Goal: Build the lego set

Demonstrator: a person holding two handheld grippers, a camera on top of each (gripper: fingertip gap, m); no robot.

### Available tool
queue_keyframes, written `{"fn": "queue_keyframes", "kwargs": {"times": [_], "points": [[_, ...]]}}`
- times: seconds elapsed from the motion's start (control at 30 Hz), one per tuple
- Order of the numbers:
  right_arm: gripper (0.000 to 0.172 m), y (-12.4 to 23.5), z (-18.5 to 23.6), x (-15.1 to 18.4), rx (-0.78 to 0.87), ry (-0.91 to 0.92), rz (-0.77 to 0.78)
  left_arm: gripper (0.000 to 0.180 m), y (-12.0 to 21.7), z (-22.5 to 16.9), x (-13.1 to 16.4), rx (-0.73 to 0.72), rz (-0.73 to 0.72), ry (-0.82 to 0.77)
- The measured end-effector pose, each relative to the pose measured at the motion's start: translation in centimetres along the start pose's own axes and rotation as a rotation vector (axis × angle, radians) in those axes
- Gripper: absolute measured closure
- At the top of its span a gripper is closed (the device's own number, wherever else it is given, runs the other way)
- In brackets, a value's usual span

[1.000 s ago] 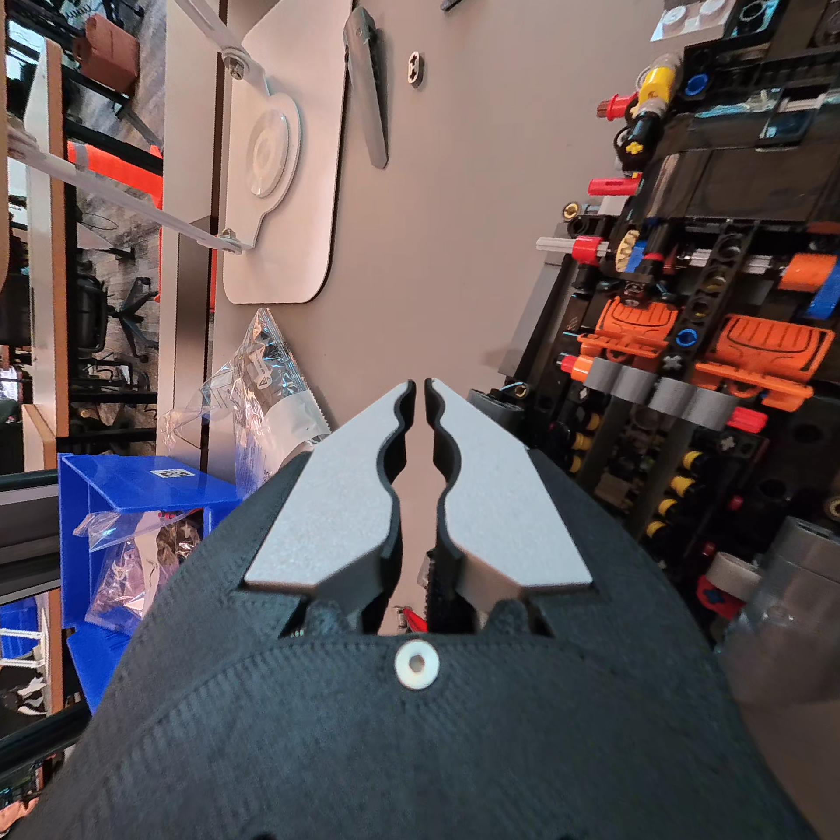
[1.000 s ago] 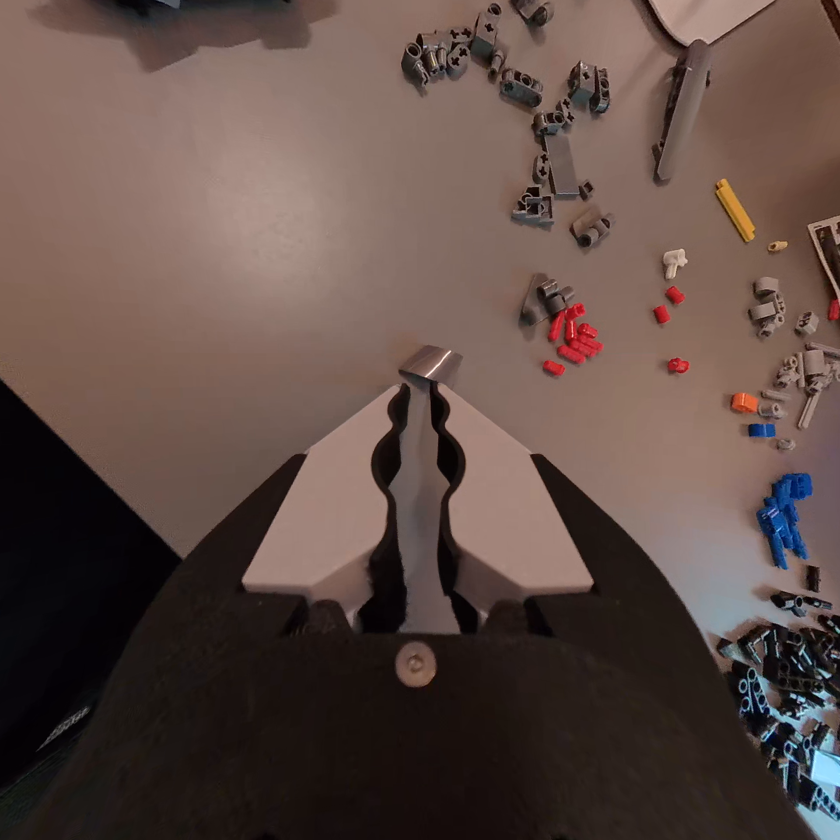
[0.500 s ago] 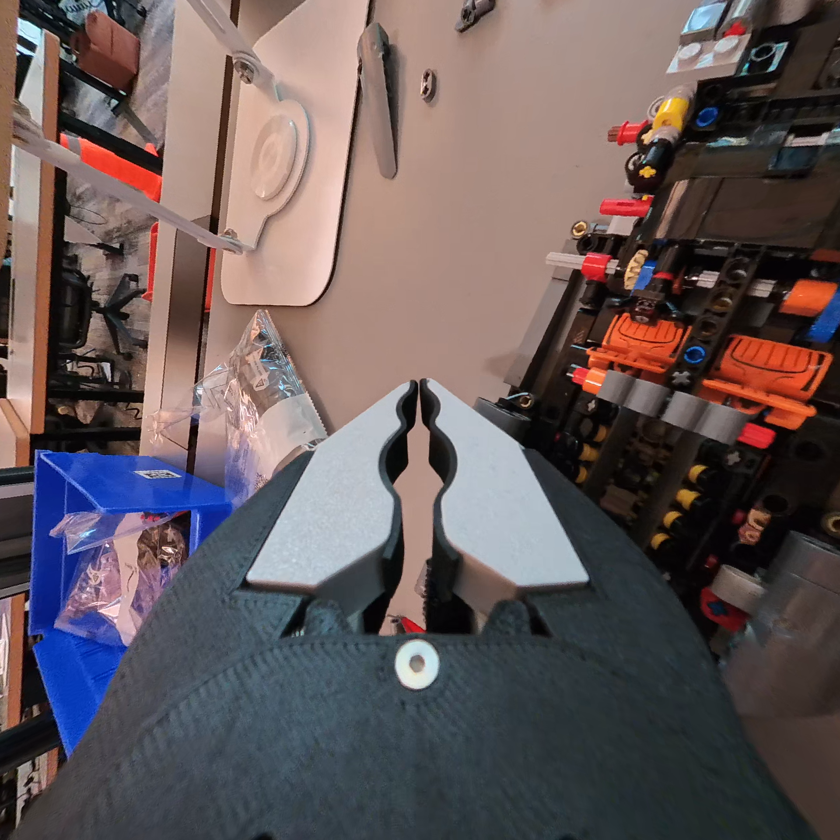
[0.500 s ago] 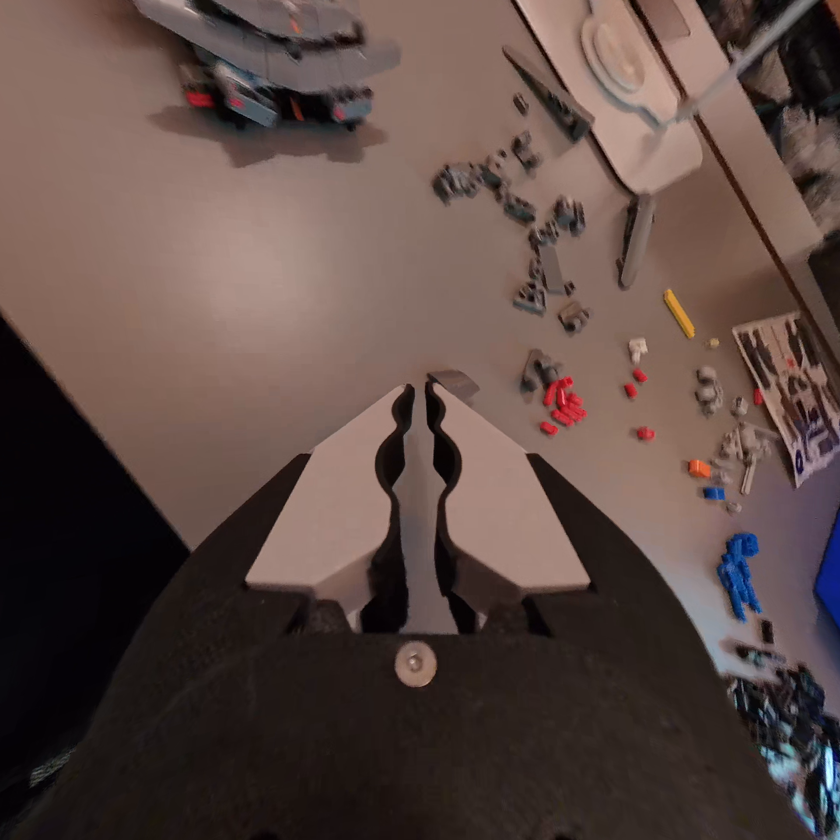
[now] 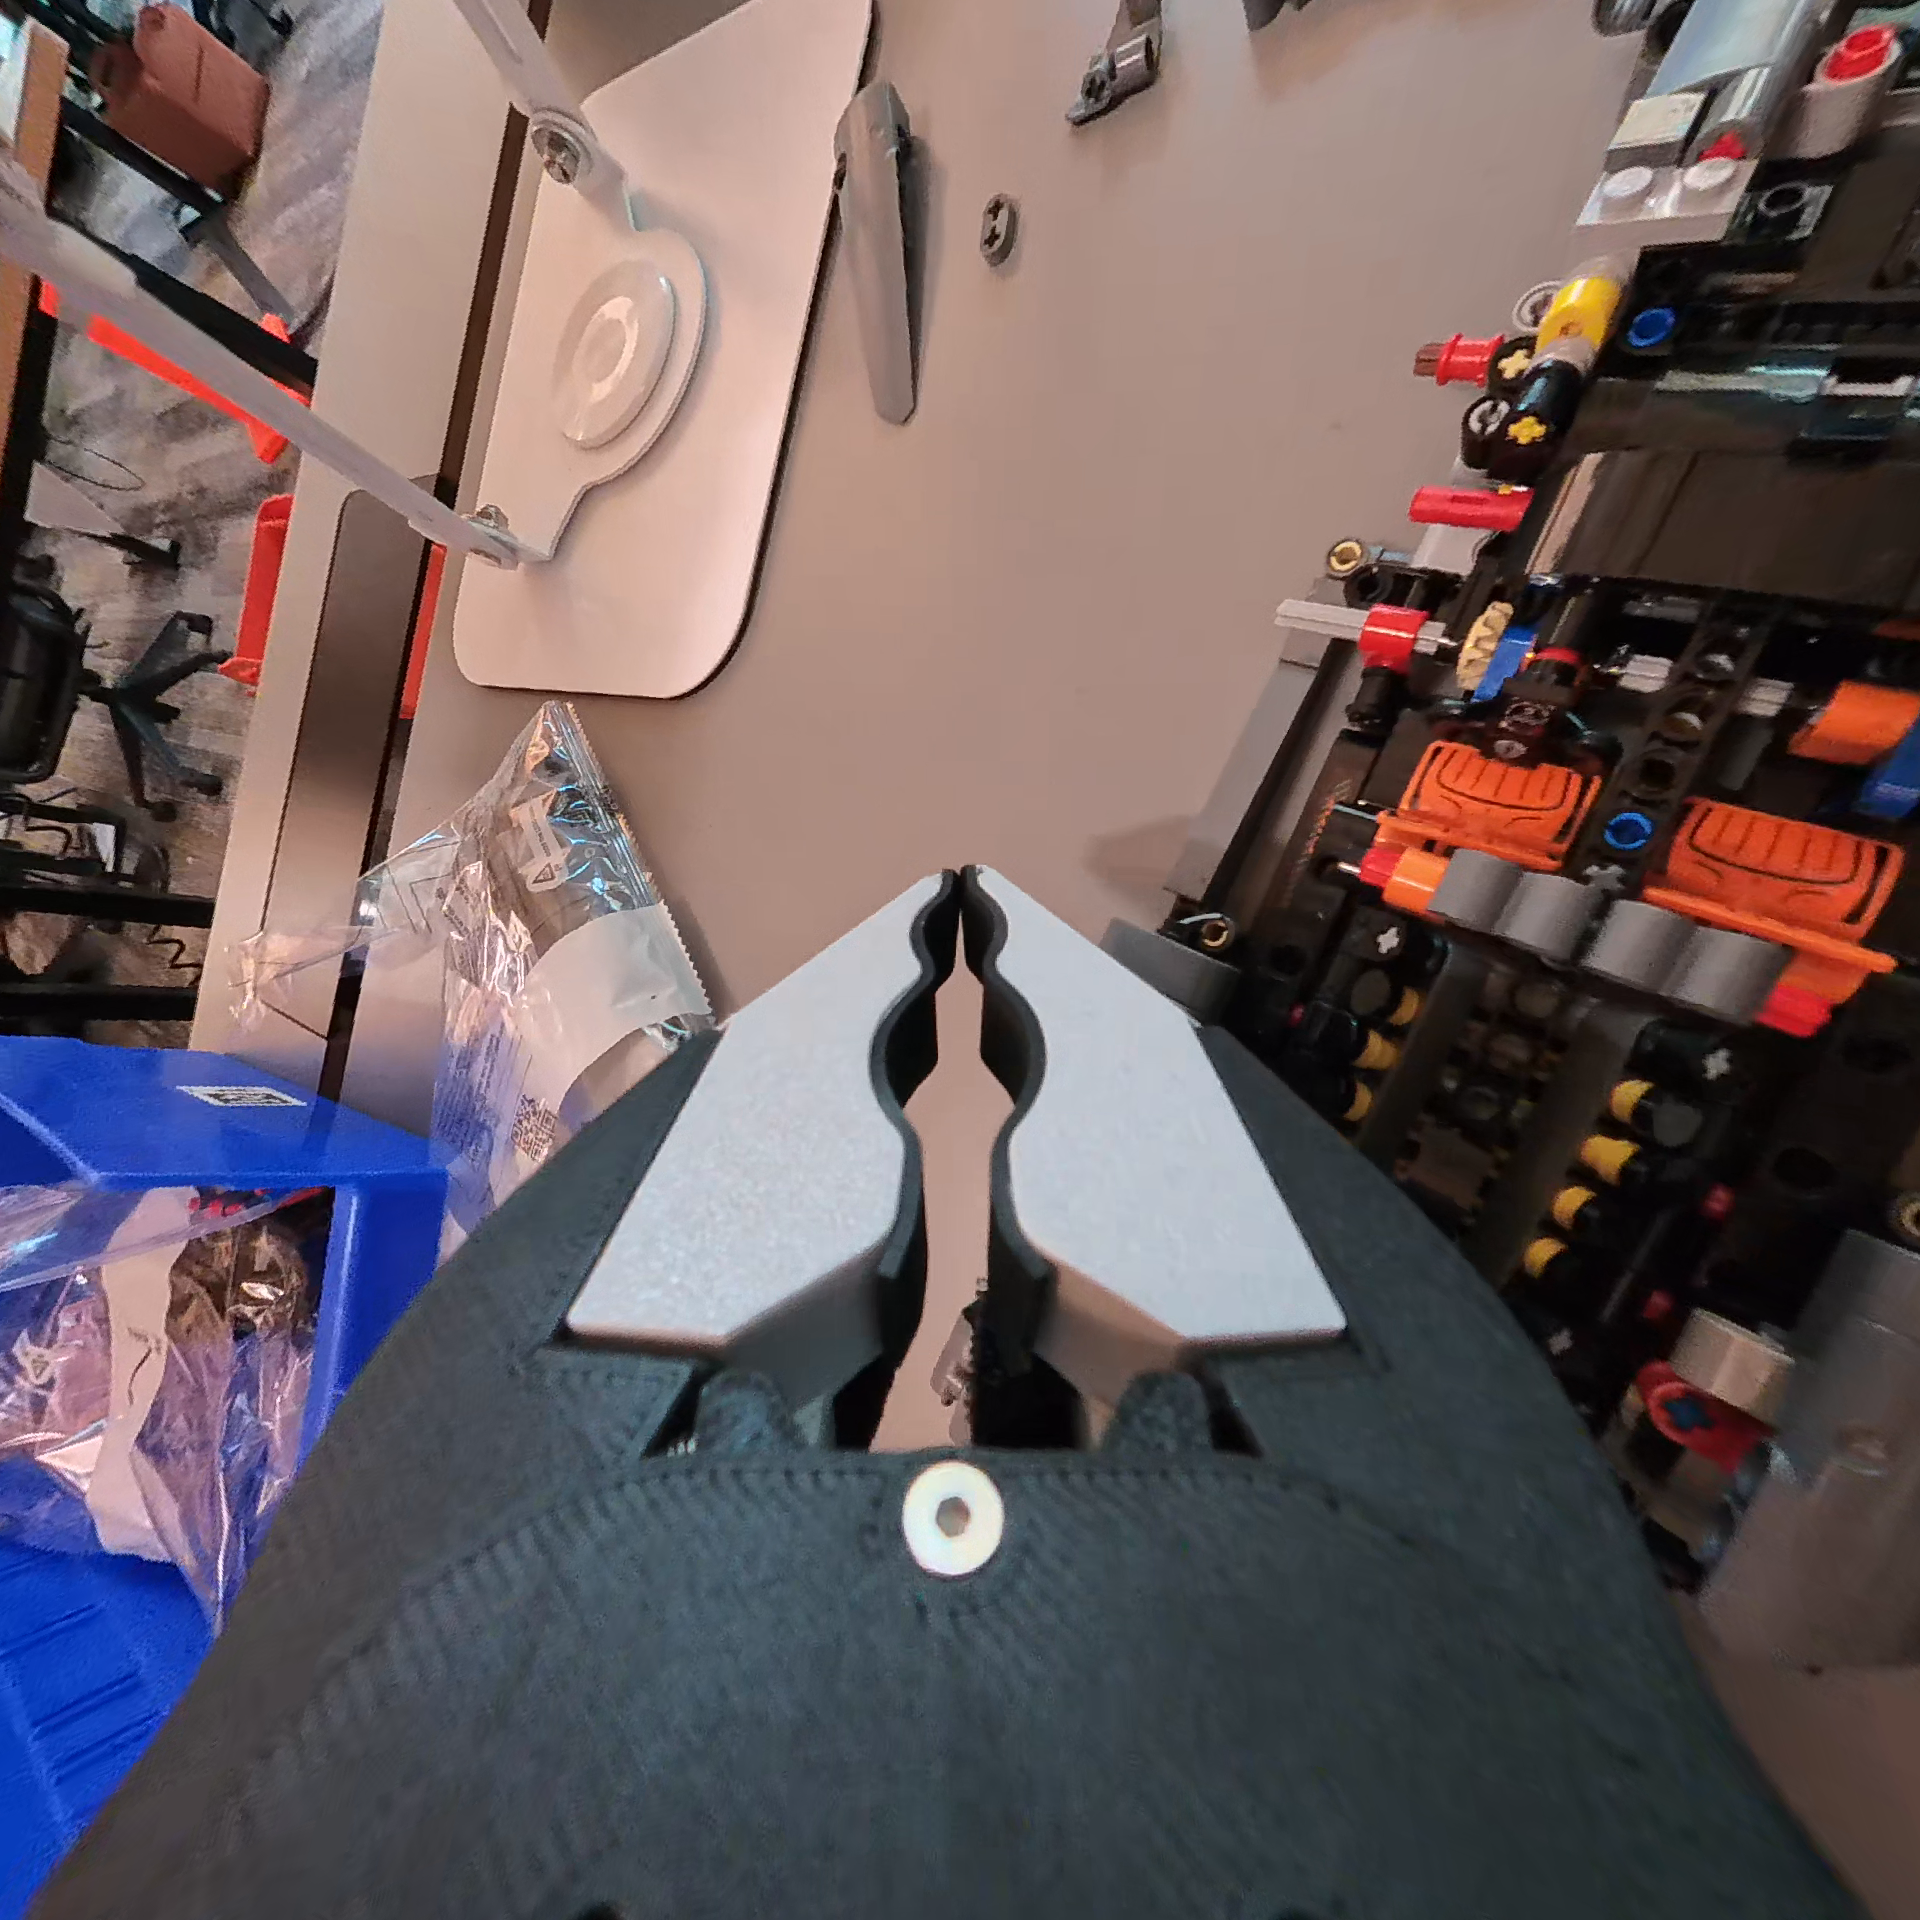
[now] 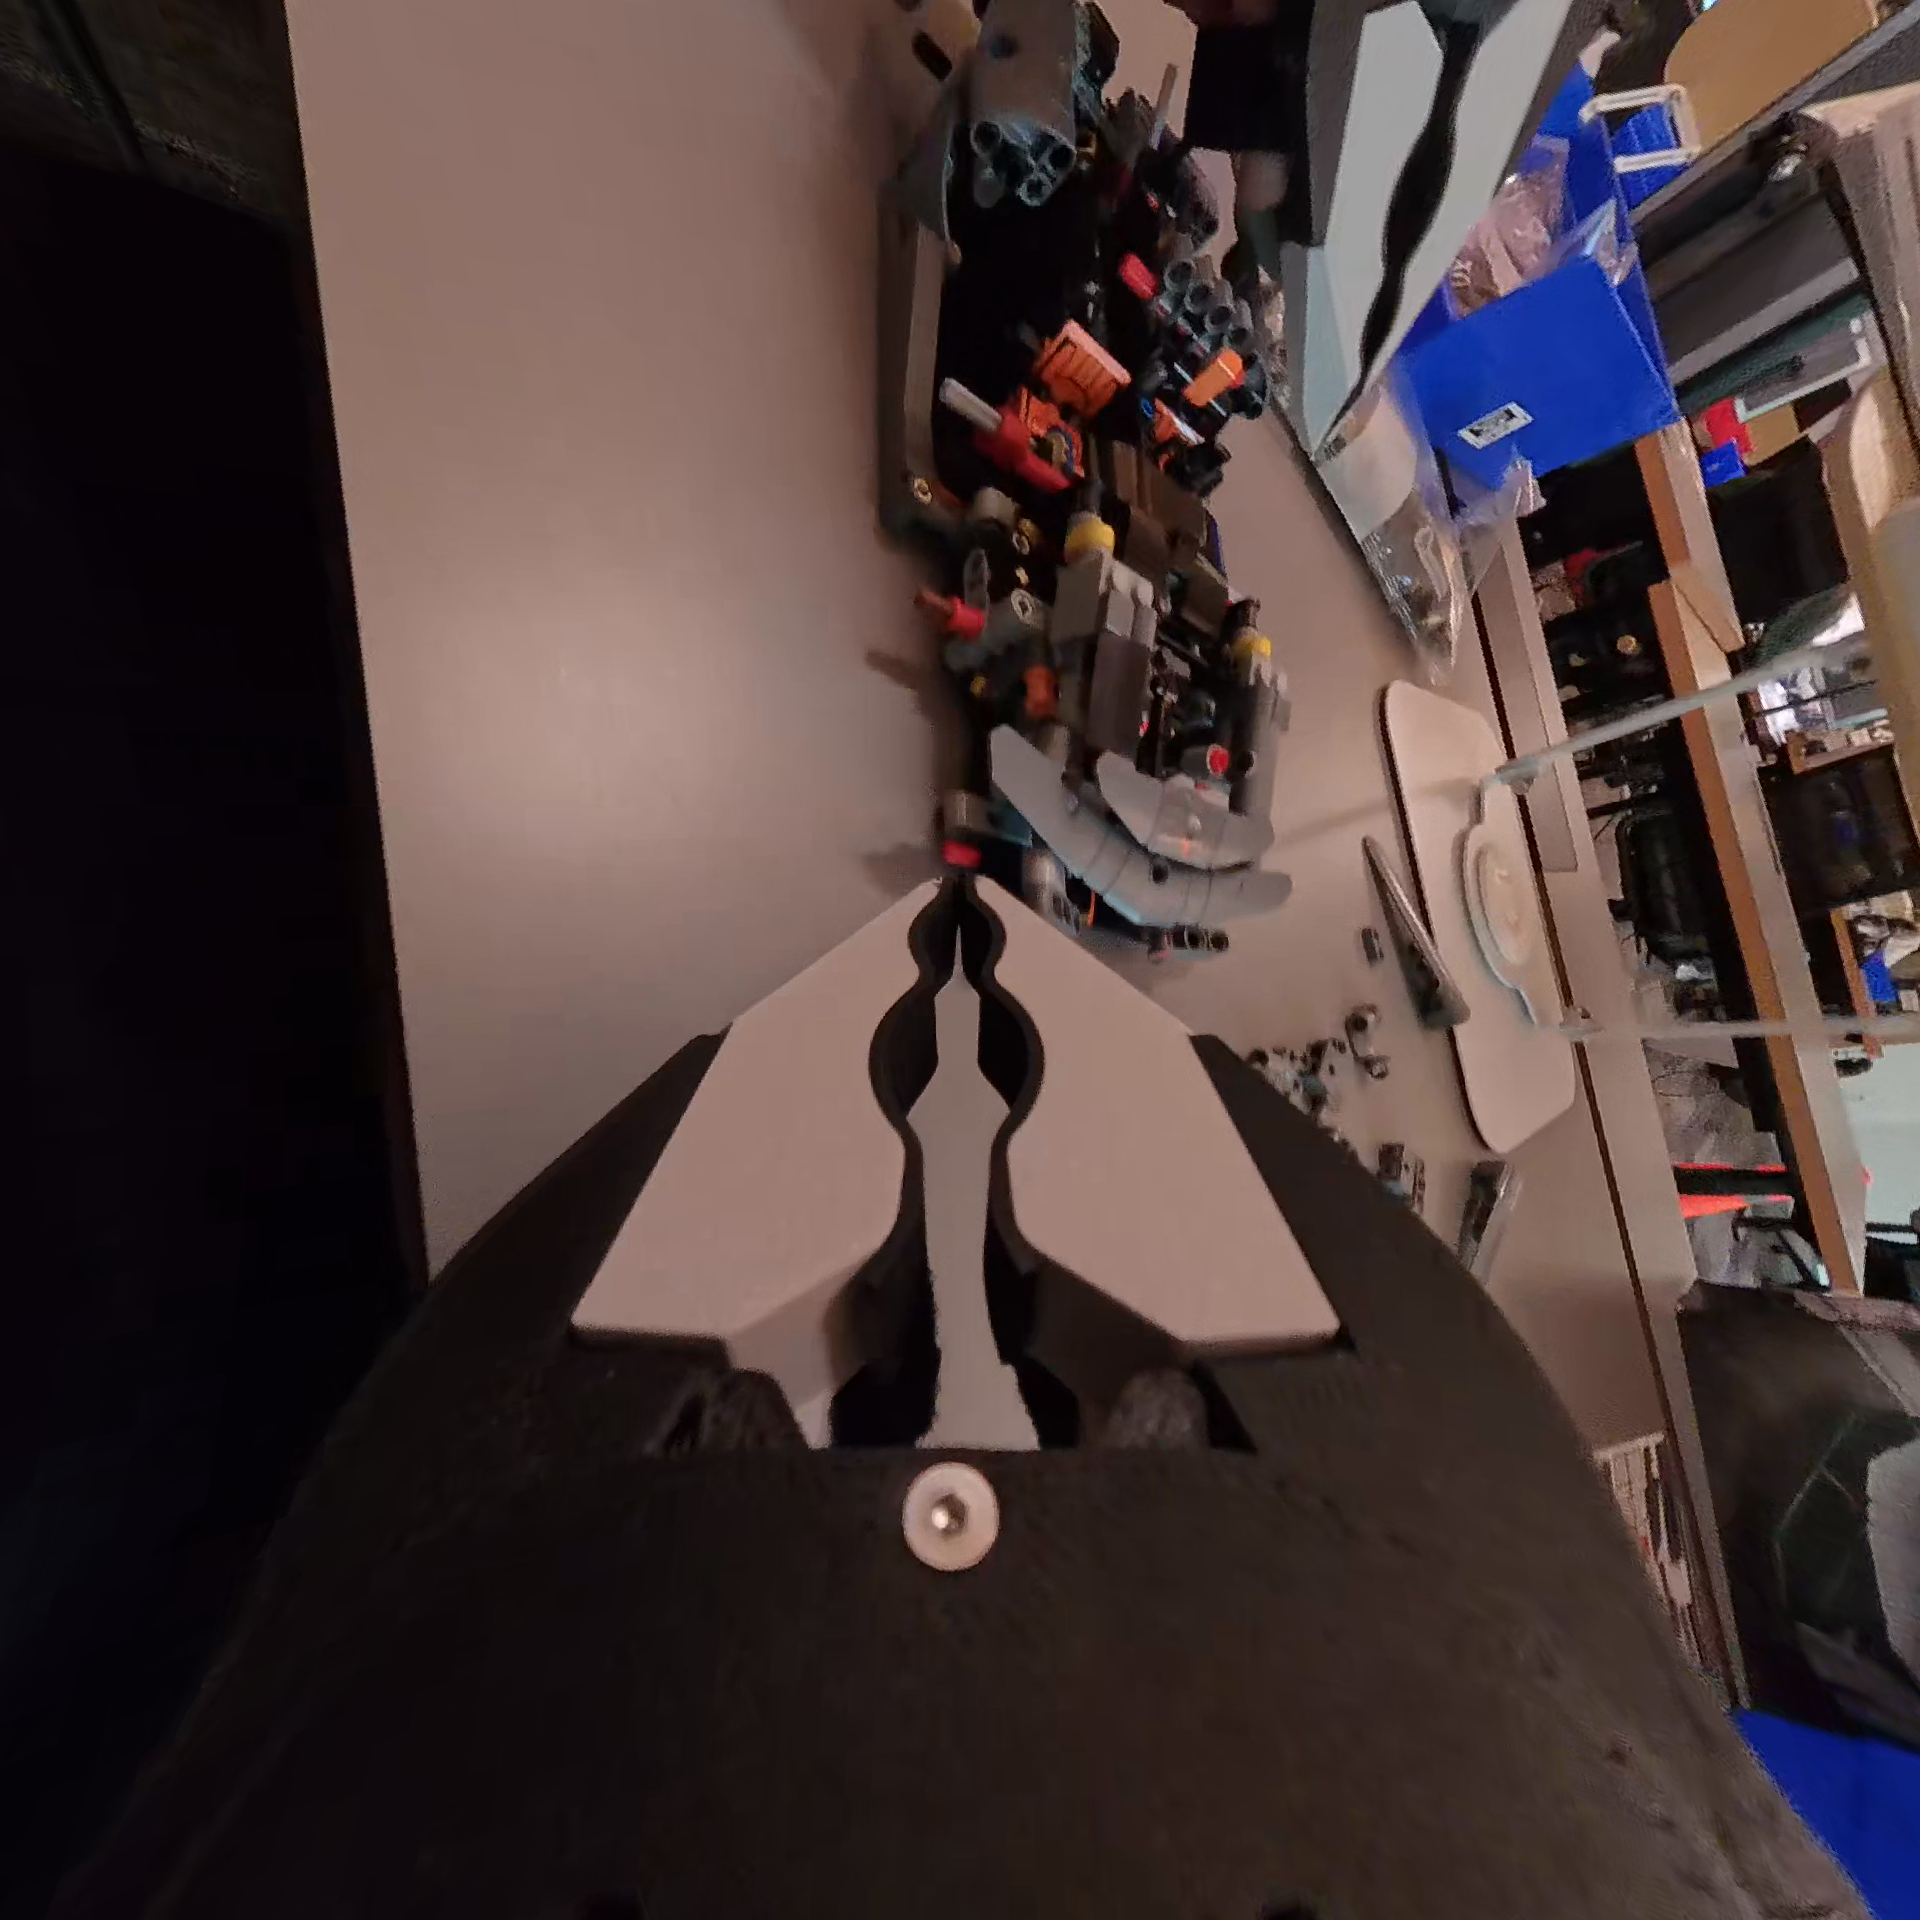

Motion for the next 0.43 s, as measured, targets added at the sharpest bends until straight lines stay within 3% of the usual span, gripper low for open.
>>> {"fn": "queue_keyframes", "kwargs": {"times": [0.03, 0.43], "points": [[0.172, -0.5, -0.1, -0.2, -0.003, 0.01, 0.004, 0.18, 0.0, 0.0, 0.0, 0.001, 0.0, 0.004], [0.172, -2.7, -1.4, 0.2, 0.021, 0.012, 0.047, 0.18, -0.3, 0.0, 0.4, -0.001, 0.03, 0.007]]}}
Point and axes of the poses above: each gripper's, where its closed fingertips meet, y back along the fingers, x out of its underside, z = x × y across the jaws, the point moved 9 cm from there along y, back along the fingers, and after that the axes turned 12 degrees about -x, right-handed, at the moved point
